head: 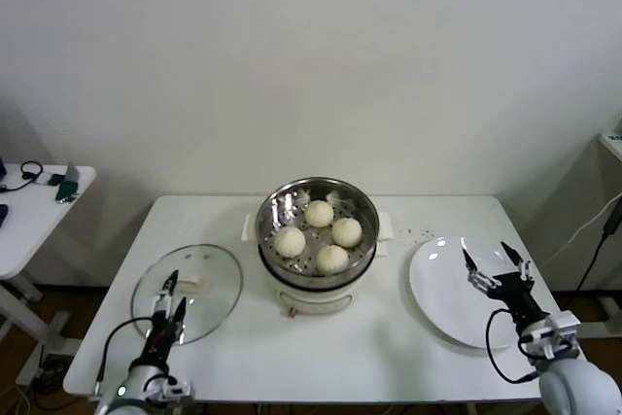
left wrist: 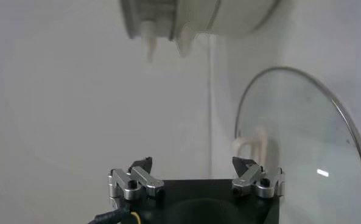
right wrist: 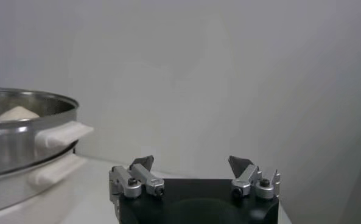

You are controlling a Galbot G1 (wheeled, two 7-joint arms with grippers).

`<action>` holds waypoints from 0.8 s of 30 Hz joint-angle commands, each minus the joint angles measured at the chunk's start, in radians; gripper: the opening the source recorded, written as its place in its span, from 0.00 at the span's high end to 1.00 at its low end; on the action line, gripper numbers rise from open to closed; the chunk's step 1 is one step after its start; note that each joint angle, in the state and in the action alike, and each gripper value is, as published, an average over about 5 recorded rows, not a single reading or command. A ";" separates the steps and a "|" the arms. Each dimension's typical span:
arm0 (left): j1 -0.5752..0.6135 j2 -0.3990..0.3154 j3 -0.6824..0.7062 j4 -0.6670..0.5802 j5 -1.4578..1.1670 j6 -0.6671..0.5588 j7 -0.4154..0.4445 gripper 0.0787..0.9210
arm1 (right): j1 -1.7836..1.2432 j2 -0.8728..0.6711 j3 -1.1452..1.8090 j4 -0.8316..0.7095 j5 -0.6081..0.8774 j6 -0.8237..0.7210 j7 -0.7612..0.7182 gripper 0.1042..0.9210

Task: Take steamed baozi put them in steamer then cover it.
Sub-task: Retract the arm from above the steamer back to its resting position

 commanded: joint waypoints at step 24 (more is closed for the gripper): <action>-0.302 0.036 0.042 0.351 0.047 -0.045 -0.058 0.12 | -0.032 0.078 0.029 -0.017 -0.083 0.018 -0.021 0.12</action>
